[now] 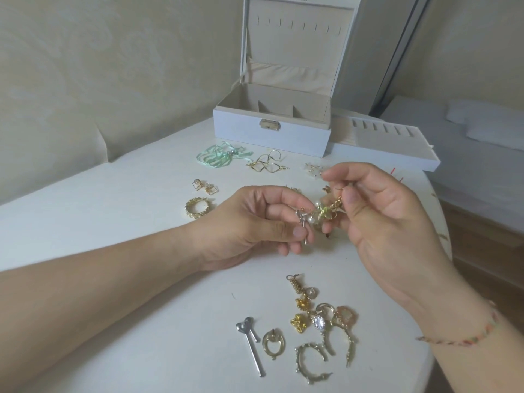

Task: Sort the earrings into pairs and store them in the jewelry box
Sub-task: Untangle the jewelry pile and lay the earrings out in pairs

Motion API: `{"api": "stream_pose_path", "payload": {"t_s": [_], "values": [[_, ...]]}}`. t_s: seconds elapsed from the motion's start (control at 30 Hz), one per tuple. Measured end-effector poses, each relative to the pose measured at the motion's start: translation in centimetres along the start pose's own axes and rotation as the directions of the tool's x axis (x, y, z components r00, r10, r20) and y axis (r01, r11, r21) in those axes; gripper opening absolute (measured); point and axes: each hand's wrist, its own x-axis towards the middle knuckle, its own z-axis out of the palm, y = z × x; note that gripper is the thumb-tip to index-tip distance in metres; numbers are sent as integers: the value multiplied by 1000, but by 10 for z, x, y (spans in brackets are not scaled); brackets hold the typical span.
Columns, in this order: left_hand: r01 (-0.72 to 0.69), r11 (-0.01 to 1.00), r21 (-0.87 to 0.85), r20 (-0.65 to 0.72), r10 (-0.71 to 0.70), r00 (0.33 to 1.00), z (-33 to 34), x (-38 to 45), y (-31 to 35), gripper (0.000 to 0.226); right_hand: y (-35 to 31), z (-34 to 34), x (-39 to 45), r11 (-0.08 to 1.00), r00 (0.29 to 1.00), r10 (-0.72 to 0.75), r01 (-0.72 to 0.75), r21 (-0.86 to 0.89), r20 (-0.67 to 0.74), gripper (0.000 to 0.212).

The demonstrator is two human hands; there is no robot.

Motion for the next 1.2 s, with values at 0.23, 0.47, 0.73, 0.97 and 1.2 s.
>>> {"api": "stream_pose_path", "payload": {"t_s": [0.23, 0.47, 0.73, 0.97, 1.2], "values": [[4, 1000, -19, -34, -4, 999, -1, 1, 0, 30, 5, -3, -8, 996, 996, 86, -86, 34, 18, 28], [-22, 999, -32, -51, 21, 998, -1, 1, -1, 25, 5, -5, -18, 995, 995, 95, -96, 30, 34, 25], [-75, 997, 33, -72, 77, 994, 0, 1, -4, 19, 16, -10, -33, 941, 997, 82, -72, -331, 16, 30], [-43, 999, 8, -11, 43, 999, -4, 1, -5, 20, 15, -15, -38, 950, 997, 52, -34, -310, 51, 29], [-39, 999, 5, 6, 39, 999, -5, 2, -6, 19, -1, -31, -24, 997, 996, 65, -67, -30, -56, 16]]}}
